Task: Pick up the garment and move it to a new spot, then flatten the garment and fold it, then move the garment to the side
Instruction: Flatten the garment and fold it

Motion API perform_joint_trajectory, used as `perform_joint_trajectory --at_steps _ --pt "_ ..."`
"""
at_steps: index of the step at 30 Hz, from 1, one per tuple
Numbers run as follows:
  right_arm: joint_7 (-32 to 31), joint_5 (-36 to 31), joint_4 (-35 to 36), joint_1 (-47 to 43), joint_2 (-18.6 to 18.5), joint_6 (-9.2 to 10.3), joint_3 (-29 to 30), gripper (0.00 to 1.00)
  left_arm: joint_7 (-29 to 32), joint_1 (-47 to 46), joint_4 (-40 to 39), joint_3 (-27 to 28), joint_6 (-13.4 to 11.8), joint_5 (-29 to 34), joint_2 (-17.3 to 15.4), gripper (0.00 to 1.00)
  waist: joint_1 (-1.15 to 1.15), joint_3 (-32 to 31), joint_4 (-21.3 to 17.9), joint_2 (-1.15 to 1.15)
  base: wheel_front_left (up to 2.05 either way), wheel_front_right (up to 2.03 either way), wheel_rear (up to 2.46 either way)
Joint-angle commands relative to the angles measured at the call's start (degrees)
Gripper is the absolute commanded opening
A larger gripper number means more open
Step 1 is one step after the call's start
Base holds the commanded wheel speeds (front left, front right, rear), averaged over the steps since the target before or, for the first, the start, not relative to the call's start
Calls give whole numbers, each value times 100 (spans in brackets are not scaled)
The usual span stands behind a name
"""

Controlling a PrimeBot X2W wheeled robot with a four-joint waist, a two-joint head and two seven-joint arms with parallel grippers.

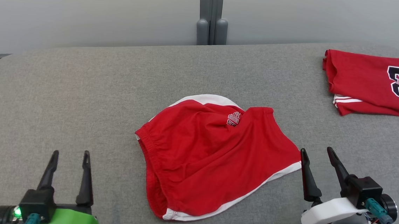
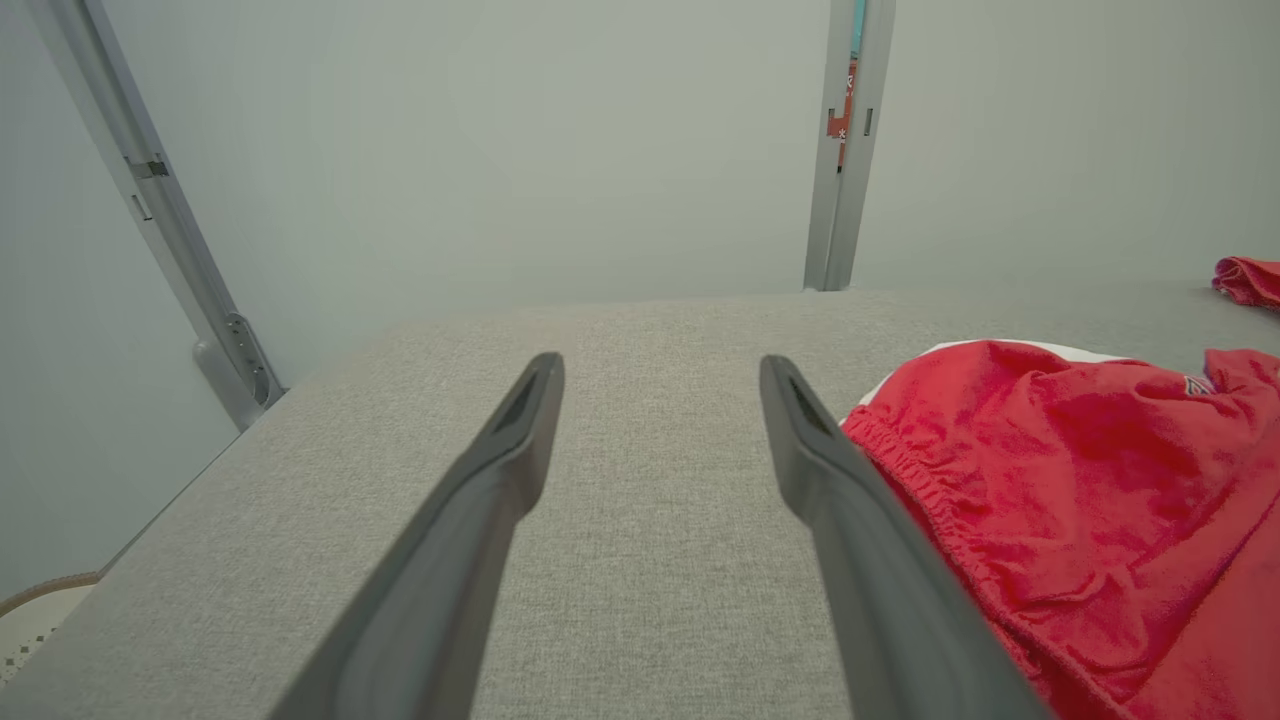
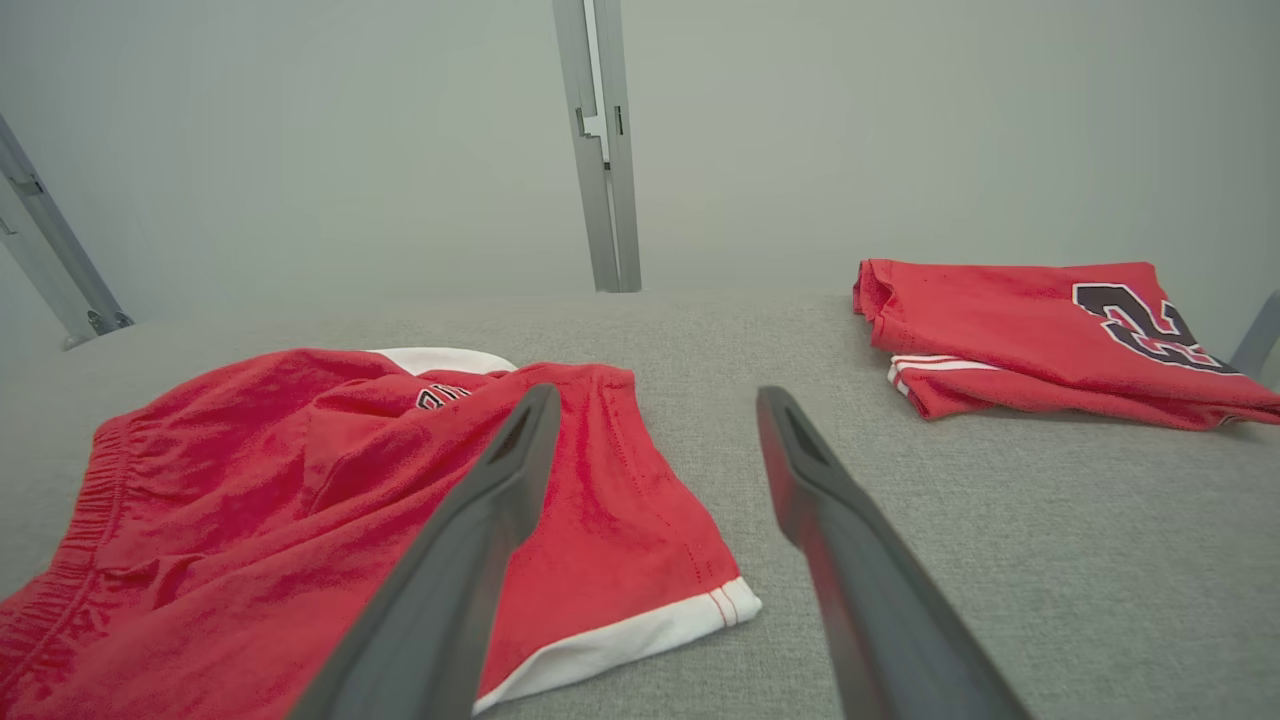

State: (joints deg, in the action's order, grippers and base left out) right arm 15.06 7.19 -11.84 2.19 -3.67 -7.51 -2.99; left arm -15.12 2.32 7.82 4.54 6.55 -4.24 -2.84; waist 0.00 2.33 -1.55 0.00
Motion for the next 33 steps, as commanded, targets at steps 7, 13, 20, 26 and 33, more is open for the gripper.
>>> perform_joint_trajectory --at_steps 7,13,20,26,33 --pt "12 -131 -776 416 -146 5 292 100 3 73 284 -1080 88 189 -85 100 0 57 -21 0 0 0 0" --pt "12 -38 -1335 732 -195 5 428 100 3 64 554 -2142 100 49 -253 100 0 169 -14 0 0 0 0" --pt "12 -17 -1983 1159 -168 5 380 100 3 -111 984 -3014 98 -172 -456 100 0 342 -3 0 0 0 0" --pt "13 74 -2590 1505 -151 5 221 100 2 -321 1390 -3408 99 -348 -542 100 0 475 -13 0 0 0 0" --pt "13 244 -3321 1832 -115 5 28 100 2 -561 1648 -3613 99 -483 -560 100 0 606 20 0 0 0 0"
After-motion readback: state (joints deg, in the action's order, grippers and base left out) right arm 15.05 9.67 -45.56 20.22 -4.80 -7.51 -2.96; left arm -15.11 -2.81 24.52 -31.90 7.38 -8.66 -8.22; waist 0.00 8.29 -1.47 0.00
